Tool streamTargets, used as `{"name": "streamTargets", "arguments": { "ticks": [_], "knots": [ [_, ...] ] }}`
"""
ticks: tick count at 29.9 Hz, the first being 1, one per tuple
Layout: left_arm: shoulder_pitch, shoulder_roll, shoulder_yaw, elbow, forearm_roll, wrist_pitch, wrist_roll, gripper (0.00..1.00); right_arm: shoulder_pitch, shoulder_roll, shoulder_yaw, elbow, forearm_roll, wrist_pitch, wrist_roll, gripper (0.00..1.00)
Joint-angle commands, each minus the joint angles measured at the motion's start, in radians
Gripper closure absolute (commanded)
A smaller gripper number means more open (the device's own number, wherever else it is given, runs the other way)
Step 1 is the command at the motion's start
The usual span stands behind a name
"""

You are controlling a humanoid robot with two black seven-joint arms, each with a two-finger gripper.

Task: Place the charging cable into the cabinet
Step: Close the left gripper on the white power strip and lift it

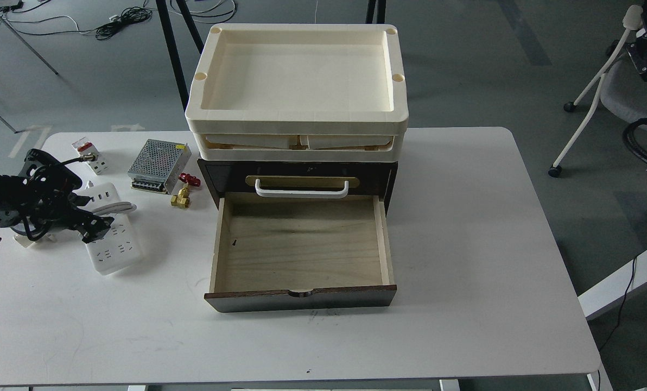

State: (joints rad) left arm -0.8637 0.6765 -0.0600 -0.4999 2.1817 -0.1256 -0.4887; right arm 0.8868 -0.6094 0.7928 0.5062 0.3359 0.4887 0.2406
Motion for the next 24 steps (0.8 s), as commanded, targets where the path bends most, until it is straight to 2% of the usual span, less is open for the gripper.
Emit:
{"name": "streamTargets", "arguments": {
  "ticks": [1, 5, 11, 17, 24],
  "knots": [
    [0.0, 0.0, 0.0, 0.0, 0.0, 0.001, 0.0, 0.56, -0.002, -0.001, 0.002, 0.0, 0.0, 0.0, 0.0, 0.0],
    [0.002, -0.002, 0.0, 0.0, 0.0, 0.001, 0.0, 0.72, -0.002, -0.001, 0.002, -0.001, 0.0, 0.0, 0.0, 0.0],
    [0.003, 0.0, 0.0, 0.0, 0.0, 0.029, 0.0, 0.89, -0.002, -0.001, 0.002, -0.001, 0.0, 0.0, 0.0, 0.0],
    [-0.003, 0.0, -0.001, -0.003, 0.0, 0.052, 0.0, 0.99, -0.006, -0.001, 0.002, -0.001, 0.0, 0.0, 0.0, 0.0],
    [-0.032, 0.009, -0.003, -0.014, 0.0, 0.061, 0.0, 1.0, -0.008, -0.009, 0.002, -0.001, 0.002, 0.0, 0.0, 0.0]
  ]
}}
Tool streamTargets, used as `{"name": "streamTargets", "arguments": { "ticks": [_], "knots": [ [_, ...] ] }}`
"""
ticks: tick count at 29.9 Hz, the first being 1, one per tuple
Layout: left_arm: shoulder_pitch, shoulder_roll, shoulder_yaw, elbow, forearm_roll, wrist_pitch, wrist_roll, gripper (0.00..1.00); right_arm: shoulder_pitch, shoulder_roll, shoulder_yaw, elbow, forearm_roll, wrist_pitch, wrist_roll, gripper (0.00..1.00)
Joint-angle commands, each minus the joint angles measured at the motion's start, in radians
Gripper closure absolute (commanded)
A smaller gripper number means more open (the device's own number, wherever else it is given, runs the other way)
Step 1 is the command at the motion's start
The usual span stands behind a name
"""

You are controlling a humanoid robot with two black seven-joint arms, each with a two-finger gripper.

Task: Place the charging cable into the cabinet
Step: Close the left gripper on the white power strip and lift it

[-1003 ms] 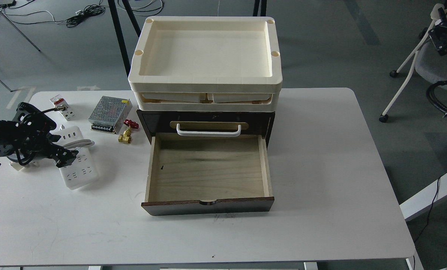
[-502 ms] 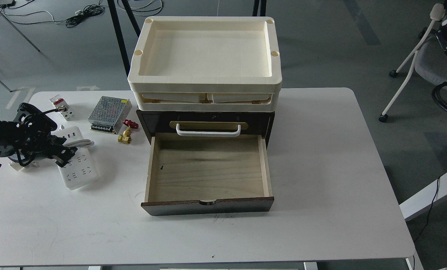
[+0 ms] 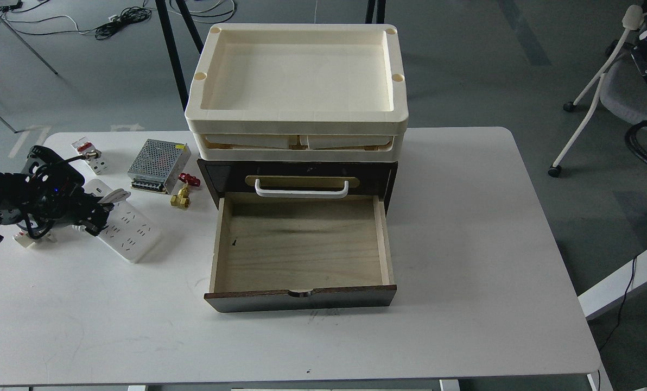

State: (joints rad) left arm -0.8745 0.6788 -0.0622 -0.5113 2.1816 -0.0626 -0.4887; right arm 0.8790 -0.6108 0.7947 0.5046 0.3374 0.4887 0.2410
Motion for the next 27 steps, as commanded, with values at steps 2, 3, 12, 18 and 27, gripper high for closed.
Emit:
{"name": "streamTargets", "arguments": {
  "ticks": [2, 3, 12, 18, 27],
  "knots": [
    [-0.034, 0.016, -0.001, -0.004, 0.0, -0.002, 0.0, 1.0, -0.002, -0.012, 0.0, 0.0, 0.002, 0.0, 0.0, 0.0],
    [-0.035, 0.027, -0.001, -0.007, 0.0, -0.002, 0.0, 1.0, -0.002, -0.012, 0.001, 0.0, 0.002, 0.0, 0.0, 0.0],
    [-0.08, 0.235, -0.007, -0.209, -0.051, -0.057, 0.0, 1.0, 0.0, -0.018, 0.018, 0.002, 0.002, 0.0, -0.002, 0.0],
    [-0.119, 0.552, -0.019, -0.637, -0.069, -0.121, 0.0, 1.0, 0.0, -0.017, 0.029, 0.003, 0.002, 0.0, 0.0, 0.0],
    [-0.129, 0.858, -0.036, -1.077, -0.209, -0.207, 0.0, 1.0, -0.002, -0.023, 0.041, 0.0, 0.002, 0.0, -0.002, 0.0]
  ]
}}
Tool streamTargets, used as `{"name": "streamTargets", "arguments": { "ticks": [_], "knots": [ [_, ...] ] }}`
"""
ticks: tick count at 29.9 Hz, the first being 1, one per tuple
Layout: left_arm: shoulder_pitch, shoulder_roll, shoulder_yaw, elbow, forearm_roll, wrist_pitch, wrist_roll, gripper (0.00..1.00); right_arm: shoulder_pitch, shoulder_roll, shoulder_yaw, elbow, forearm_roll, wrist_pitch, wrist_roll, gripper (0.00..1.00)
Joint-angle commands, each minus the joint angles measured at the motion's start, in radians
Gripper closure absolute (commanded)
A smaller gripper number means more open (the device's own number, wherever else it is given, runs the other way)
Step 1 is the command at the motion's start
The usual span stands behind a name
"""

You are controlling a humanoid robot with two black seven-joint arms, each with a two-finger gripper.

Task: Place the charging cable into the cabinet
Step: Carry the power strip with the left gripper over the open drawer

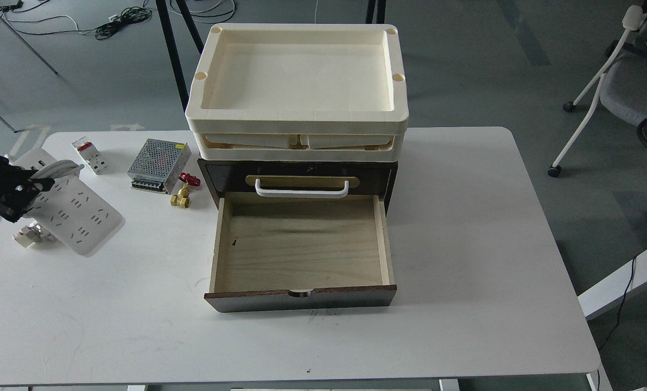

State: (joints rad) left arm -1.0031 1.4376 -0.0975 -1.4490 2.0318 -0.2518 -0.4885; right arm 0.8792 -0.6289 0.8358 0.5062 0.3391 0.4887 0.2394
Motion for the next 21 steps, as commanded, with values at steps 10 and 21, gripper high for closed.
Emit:
{"name": "streamTargets", "arguments": {
  "ticks": [10, 21],
  "knots": [
    [-0.003, 0.061, -0.002, -0.295, -0.408, -0.191, 0.0, 1.0, -0.009, -0.005, 0.0, -0.003, 0.0, 0.0, 0.0, 0.0],
    [0.027, -0.287, 0.004, -0.2, -0.929, -0.207, 0.0, 1.0, -0.017, -0.008, 0.0, -0.003, 0.0, 0.0, 0.0, 0.0]
  ]
}}
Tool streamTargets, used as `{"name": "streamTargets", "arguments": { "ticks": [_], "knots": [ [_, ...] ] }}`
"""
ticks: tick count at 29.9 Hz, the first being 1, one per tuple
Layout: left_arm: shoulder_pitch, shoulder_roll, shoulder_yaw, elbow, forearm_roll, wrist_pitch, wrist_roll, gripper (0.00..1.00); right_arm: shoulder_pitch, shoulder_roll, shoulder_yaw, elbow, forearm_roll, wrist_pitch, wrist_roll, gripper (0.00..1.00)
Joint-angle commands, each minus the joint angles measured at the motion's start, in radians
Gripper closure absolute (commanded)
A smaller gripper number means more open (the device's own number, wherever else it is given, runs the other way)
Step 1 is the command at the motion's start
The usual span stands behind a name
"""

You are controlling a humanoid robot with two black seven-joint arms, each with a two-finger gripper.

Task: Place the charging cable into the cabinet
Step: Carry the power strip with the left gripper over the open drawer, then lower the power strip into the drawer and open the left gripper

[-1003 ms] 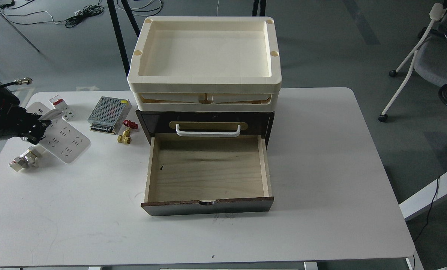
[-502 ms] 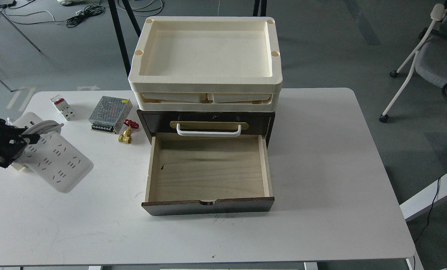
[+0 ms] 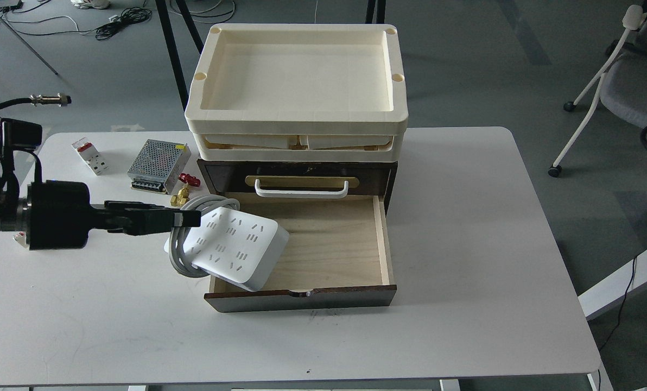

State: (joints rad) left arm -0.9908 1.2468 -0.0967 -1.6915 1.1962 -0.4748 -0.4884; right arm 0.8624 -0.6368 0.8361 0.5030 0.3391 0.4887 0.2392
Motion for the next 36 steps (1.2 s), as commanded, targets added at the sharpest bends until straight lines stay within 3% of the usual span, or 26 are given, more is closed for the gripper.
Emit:
{"name": "streamTargets", "arguments": {
  "ticks": [1, 7, 12, 19, 36],
  "knots": [
    [0.03, -0.131, 0.003, 0.068, -0.121, 0.031, 0.0, 1.0, 0.0, 0.0, 0.0, 0.0, 0.0, 0.0, 0.0, 0.0],
    [0.113, -0.302, 0.002, 0.182, -0.168, 0.084, 0.0, 1.0, -0.002, -0.003, 0.0, 0.0, 0.0, 0.0, 0.0, 0.0],
    [0.188, -0.366, 0.002, 0.225, -0.162, 0.143, 0.0, 1.0, -0.008, -0.004, 0.0, 0.0, 0.0, 0.0, 0.0, 0.0],
    [0.198, -0.452, 0.002, 0.374, -0.167, 0.147, 0.0, 1.0, -0.009, -0.004, 0.0, 0.002, 0.0, 0.0, 0.0, 0.0],
    [0.27, -0.581, 0.006, 0.589, -0.116, 0.153, 0.0, 1.0, -0.014, -0.012, 0.0, 0.002, 0.0, 0.0, 0.0, 0.0]
  ]
}}
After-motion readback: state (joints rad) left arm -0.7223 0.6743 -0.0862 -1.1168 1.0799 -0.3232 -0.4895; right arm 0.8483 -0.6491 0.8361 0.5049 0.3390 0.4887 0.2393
